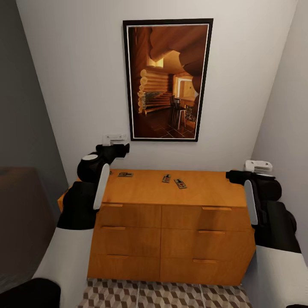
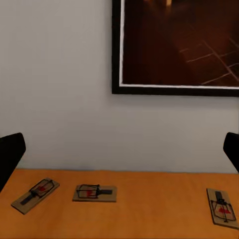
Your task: Take the four mousetraps from the cabinet in the bathroom and place them on the bathroom floor. Make sure all four end up on the same floor surface, and ensure that at least two of them are either under or directly next to the same bathroom sink.
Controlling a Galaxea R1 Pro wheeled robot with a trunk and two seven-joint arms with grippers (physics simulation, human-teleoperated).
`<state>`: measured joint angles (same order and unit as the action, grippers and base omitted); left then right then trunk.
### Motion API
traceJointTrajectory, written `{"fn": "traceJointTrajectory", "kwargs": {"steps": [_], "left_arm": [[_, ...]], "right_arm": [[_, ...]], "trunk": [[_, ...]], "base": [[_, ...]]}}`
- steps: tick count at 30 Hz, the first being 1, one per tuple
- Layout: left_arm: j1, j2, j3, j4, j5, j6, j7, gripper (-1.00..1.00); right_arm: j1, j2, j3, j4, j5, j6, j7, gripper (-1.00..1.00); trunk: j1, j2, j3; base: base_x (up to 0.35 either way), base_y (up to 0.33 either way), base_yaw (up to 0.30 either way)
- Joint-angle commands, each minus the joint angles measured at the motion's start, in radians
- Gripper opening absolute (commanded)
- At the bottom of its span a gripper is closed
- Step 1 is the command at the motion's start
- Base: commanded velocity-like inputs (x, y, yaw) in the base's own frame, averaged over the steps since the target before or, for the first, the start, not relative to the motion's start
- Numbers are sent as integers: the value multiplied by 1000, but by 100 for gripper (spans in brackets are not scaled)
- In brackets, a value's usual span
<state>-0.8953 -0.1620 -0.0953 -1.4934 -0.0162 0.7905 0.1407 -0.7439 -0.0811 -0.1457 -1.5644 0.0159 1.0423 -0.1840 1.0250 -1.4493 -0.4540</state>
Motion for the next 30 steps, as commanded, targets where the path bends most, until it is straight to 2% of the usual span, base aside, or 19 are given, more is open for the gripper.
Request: {"fn": "traceJointTrajectory", "kwargs": {"steps": [1, 2, 3, 11, 15, 17, 18, 22, 23, 27, 30], "left_arm": [[-15, 0, -1, 9, 0, 17, 6, 100], [-15, 0, -1, 9, 0, 17, 6, 100], [-44, 0, -1, 32, 2, 38, 9, 100], [-159, -1, 0, 183, 10, 70, 10, 100], [-198, -1, 0, 252, 12, 73, 8, 100], [-232, -2, 1, 330, 20, 75, 0, 100], [-261, -5, 1, 446, 48, 76, -10, 100], [-276, -5, 1, 567, 90, 75, -16, 100], [-276, -5, 1, 567, 90, 75, -16, 100], [-284, -4, 0, 673, 123, 76, -18, 100], [-289, -4, 1, 720, 135, 78, -19, 100]], "right_arm": [[-24, 1, 0, 0, 0, 5, -1, 100], [-24, 1, 0, 0, 0, 5, -1, 100], [-71, 3, 1, 4, 0, 5, -2, 100], [-238, 9, 5, 91, -2, 5, -20, 100], [-289, 11, 5, 146, -3, 5, -30, 100], [-322, 21, 6, 203, -6, 5, -36, 100], [-343, 54, 7, 279, -7, 5, -41, 100], [-352, 92, 8, 374, -7, 5, -42, 100], [-352, 92, 8, 374, -7, 5, -42, 100], [-355, 115, 10, 504, -8, 5, -39, 100], [-356, 126, 11, 594, -6, 5, -36, 100]], "trunk": [[0, -1, -1], [0, -1, -1], [0, -1, -1], [0, -1, -1], [0, -1, -1], [0, -1, -1], [0, -1, -1], [0, -1, -1], [0, -1, -1], [0, -1, -1], [0, -1, -1]], "base": [[0, 0, 0], [0, 0, 0], [0, 0, 0], [0, 0, 0], [0, 0, 0], [0, 0, 0], [0, 0, 0], [0, 0, 0], [0, 0, 0], [0, 0, 0], [0, 0, 0]]}}
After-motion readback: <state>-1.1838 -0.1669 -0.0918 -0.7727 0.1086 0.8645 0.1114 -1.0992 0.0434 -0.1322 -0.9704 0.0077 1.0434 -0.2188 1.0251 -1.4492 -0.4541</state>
